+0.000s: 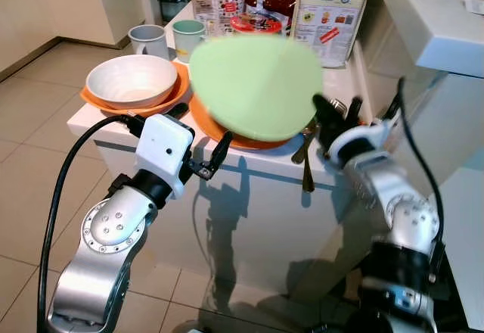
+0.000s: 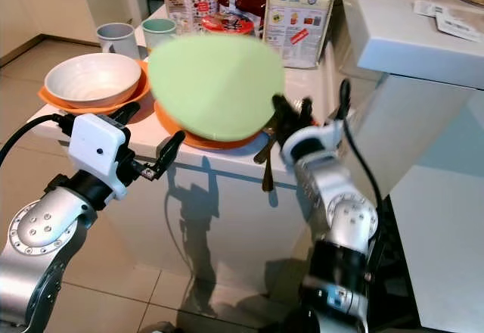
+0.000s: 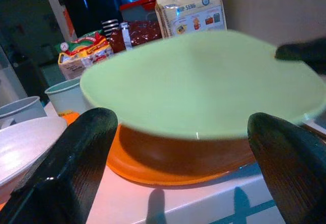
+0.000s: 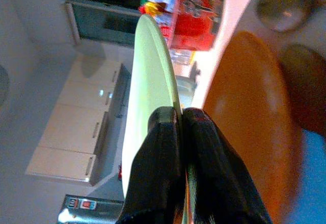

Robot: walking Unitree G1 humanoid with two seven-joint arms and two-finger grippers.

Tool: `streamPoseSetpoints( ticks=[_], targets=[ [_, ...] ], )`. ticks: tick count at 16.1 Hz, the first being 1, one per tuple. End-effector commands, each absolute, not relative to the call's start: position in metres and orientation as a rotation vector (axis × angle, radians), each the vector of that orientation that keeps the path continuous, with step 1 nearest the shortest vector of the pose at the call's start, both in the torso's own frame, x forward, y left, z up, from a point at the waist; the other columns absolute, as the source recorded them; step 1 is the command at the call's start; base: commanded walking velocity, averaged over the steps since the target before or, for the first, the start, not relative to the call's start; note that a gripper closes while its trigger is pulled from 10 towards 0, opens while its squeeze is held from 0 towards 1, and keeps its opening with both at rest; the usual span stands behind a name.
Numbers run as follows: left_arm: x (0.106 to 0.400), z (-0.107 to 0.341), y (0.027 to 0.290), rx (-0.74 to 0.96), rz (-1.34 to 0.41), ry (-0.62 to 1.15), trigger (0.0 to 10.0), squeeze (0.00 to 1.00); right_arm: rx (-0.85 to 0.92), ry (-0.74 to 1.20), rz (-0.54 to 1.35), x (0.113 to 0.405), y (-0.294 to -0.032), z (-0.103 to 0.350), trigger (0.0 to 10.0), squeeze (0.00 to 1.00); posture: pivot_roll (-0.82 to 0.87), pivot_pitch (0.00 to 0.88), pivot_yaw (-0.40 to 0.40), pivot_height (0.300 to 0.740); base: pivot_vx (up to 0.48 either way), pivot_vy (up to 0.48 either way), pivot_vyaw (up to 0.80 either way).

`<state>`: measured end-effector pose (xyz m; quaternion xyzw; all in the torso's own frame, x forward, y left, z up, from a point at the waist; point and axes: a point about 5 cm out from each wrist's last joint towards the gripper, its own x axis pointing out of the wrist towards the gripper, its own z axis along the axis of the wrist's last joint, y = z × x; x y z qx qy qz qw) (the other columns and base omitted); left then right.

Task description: Setting the table

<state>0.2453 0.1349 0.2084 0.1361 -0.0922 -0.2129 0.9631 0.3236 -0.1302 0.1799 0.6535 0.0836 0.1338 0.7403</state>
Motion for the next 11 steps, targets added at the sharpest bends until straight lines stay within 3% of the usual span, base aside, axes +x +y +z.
streamPoseSetpoints(
  ticks=[1,8,11],
  targets=[
    [0.242,0.213,0.138,0.261,-0.409,-0.19,10.0,0.0,1.635,0.185,0.465,0.309,-0.079,0.19,0.0,0.0,0.08,0.0,0.0,0.74,0.0,0.0,0.0],
    [0.233,0.215,0.146,0.237,-0.399,-0.144,10.0,0.0,1.488,0.181,0.672,0.289,-0.063,0.207,0.0,0.0,0.09,0.0,0.0,0.74,0.0,0.0,0.0],
    [0.233,0.216,0.148,0.239,-0.414,-0.142,10.0,0.0,1.439,0.166,0.667,0.287,-0.068,0.21,0.0,0.0,0.08,0.0,0.0,0.74,-0.321,0.0,0.0]
  ],
)
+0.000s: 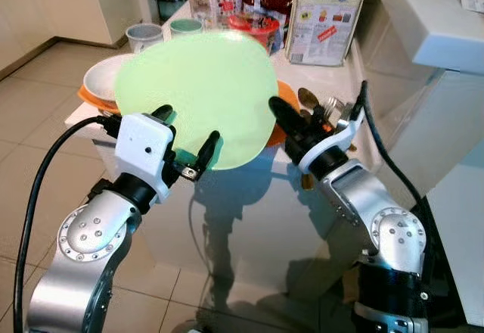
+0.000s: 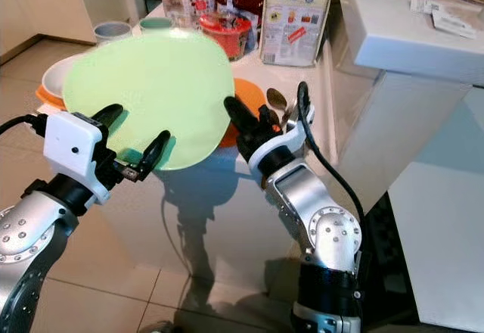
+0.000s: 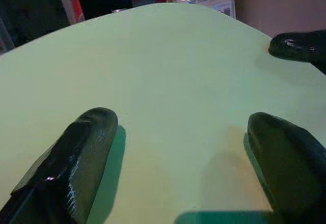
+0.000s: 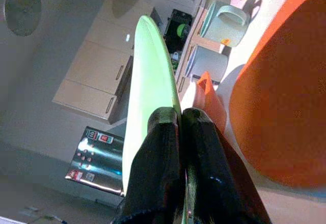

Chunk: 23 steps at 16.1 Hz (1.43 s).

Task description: Setting the table

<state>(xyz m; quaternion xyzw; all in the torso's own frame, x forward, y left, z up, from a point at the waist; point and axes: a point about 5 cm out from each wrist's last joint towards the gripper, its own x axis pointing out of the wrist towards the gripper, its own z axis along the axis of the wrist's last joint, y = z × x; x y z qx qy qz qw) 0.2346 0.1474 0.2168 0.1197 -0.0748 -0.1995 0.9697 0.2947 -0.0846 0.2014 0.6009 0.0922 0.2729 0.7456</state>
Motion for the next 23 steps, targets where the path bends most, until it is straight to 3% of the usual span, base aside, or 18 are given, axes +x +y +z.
streamPoseSetpoints(
  ticks=[1,8,13,19,20,21,23],
  targets=[
    [0.236,0.217,0.149,0.242,-0.417,-0.144,10.0,0.0,1.425,0.158,0.66,0.286,-0.071,0.211,0.0,0.0,0.07,0.0,0.006,0.74,-0.356,0.0,0.0],
    [0.261,0.233,0.14,0.218,-0.452,-0.22,10.0,0.0,1.35,0.034,0.5,0.285,-0.109,0.213,0.0,0.0,0.02,0.0,0.073,0.74,-0.305,0.0,0.0],
    [0.289,0.209,0.144,0.22,-0.24,-0.121,10.0,0.0,1.193,-0.032,0.32,0.289,-0.142,0.208,0.0,0.0,0.01,0.0,0.065,0.74,0.0,0.0,0.0],
    [0.296,0.201,0.152,0.223,-0.152,-0.119,10.0,0.0,1.028,-0.093,0.138,0.296,-0.173,0.207,0.0,0.0,0.01,0.0,0.047,0.74,0.0,0.0,0.0],
    [0.297,0.199,0.152,0.223,-0.144,-0.121,10.0,0.0,1.011,-0.109,0.109,0.296,-0.179,0.208,1.9,0.0,0.01,0.0,0.04,0.74,0.0,0.0,0.0],
    [0.297,0.198,0.153,0.21,-0.12,-0.121,10.0,0.0,1.023,-0.124,0.104,0.296,-0.185,0.211,10.0,0.0,0.01,0.0,0.031,0.74,0.0,0.0,0.0],
    [0.299,0.196,0.155,0.208,-0.102,-0.118,10.0,0.0,1.008,-0.134,0.091,0.294,-0.19,0.211,10.0,0.0,0.01,0.0,0.025,0.74,0.0,0.0,0.0]
  ],
)
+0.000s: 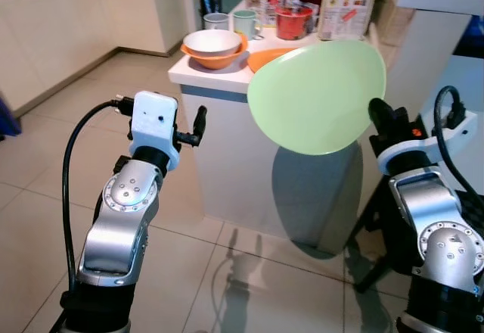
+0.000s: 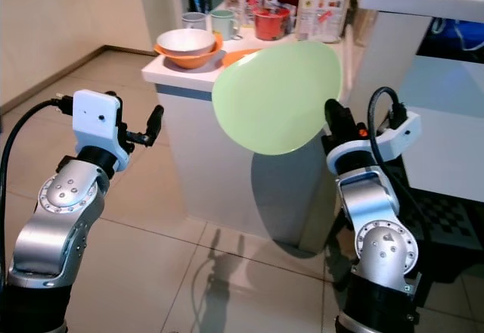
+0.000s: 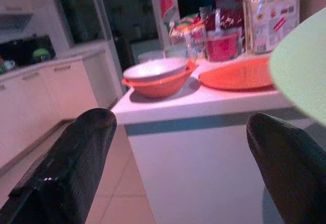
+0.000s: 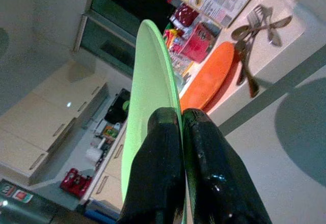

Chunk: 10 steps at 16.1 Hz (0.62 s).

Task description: Setting the table

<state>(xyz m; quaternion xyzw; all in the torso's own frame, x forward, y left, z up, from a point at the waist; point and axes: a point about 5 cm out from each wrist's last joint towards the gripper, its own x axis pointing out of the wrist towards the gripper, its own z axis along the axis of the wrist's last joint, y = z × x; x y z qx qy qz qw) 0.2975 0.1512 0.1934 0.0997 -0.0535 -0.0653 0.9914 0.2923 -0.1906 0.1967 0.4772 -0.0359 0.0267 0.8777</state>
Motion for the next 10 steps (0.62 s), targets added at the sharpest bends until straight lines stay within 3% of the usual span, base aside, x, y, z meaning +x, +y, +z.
streamPoseSetpoints(
  ticks=[1,4,10],
  targets=[
    [0.301,0.196,0.155,0.208,-0.092,-0.125,10.0,0.0,0.917,-0.126,0.055,0.294,-0.193,0.21,10.0,0.0,0.01,0.0,0.021,0.74,0.0,0.0,0.0],
    [0.306,0.196,0.159,0.208,-0.048,-0.128,10.0,0.0,0.671,-0.15,-0.015,0.294,-0.198,0.21,10.0,0.0,-0.02,0.0,0.031,0.74,0.0,0.0,0.0],
    [0.315,0.2,0.146,0.2,-0.056,-0.155,10.0,0.0,0.69,-0.203,-0.021,0.298,-0.195,0.219,10.0,0.0,-0.02,0.0,0.015,0.74,0.0,-0.474,0.0]
  ],
)
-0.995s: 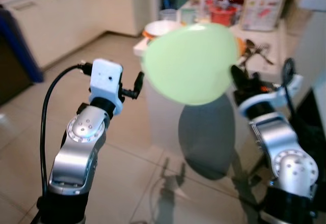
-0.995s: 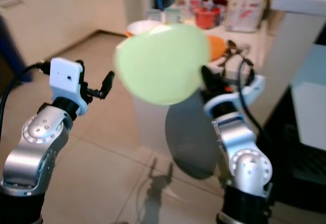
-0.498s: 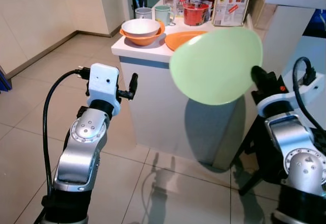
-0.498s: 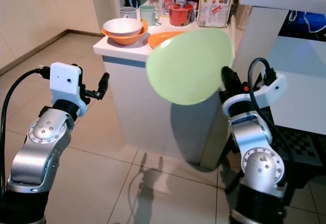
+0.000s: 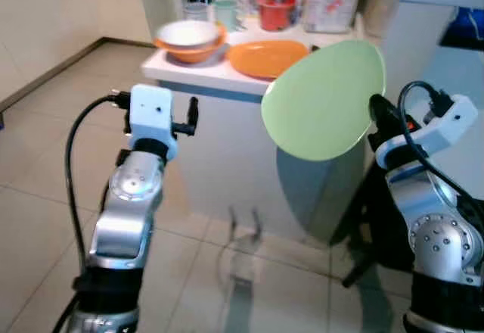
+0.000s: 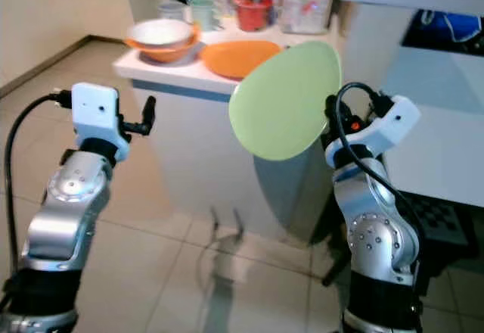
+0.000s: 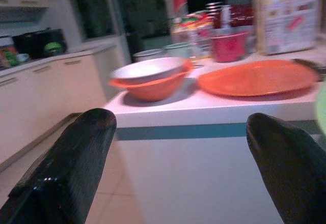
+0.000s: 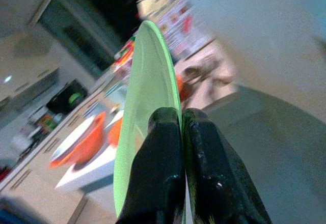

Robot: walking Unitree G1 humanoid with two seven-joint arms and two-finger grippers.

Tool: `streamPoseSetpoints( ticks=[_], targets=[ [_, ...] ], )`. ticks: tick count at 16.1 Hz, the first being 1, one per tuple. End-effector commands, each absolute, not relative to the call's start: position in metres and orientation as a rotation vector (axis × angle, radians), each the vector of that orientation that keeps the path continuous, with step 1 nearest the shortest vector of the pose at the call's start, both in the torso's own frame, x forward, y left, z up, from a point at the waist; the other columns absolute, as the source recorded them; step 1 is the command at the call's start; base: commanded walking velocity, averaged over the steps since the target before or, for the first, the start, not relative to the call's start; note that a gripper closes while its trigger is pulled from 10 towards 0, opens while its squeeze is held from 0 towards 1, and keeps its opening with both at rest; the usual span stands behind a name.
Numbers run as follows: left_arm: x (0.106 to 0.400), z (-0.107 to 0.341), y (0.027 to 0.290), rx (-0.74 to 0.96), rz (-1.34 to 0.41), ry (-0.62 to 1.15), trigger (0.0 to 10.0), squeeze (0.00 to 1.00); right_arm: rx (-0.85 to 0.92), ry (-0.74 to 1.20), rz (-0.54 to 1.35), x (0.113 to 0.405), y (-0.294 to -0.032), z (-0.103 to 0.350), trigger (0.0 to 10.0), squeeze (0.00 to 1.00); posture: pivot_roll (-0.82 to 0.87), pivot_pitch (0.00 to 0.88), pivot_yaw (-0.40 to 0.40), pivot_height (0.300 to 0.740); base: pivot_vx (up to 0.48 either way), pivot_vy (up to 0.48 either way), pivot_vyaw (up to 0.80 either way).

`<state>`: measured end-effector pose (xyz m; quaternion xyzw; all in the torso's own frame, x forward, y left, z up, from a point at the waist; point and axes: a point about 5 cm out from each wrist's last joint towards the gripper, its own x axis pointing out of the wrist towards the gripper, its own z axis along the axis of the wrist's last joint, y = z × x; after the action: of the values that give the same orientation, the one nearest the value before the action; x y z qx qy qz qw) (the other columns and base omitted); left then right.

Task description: Setting the table

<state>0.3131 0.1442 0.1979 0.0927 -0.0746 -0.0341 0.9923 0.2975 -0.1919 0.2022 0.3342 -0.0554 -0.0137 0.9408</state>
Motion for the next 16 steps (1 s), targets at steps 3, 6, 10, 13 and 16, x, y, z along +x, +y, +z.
streamPoseSetpoints(
  ticks=[3,6,10,13,16],
  targets=[
    [0.319,0.201,0.139,0.219,-0.077,-0.169,10.0,0.0,0.747,-0.231,-0.068,0.296,-0.211,0.222,10.0,0.0,-0.03,0.0,0.019,0.74,0.0,-0.48,0.0],
    [0.32,0.2,0.135,0.215,-0.086,-0.171,10.0,0.0,0.751,-0.253,-0.1,0.294,-0.223,0.225,10.0,0.0,-0.05,0.0,0.028,0.74,0.0,-0.48,0.0],
    [0.322,0.2,0.128,0.217,-0.112,-0.181,10.0,0.0,0.774,-0.25,-0.183,0.289,-0.241,0.218,10.0,0.0,-0.06,0.0,0.039,0.74,0.0,-0.48,0.0],
    [0.323,0.201,0.124,0.219,-0.124,-0.186,10.0,0.0,0.772,-0.254,-0.226,0.287,-0.25,0.215,10.0,0.0,-0.06,0.0,0.048,0.74,0.0,-0.48,0.0],
    [0.324,0.2,0.122,0.219,-0.134,-0.188,10.0,0.0,0.8,-0.251,-0.277,0.286,-0.257,0.211,10.0,0.0,-0.06,0.0,0.055,0.74,0.0,-0.48,0.0]
  ],
)
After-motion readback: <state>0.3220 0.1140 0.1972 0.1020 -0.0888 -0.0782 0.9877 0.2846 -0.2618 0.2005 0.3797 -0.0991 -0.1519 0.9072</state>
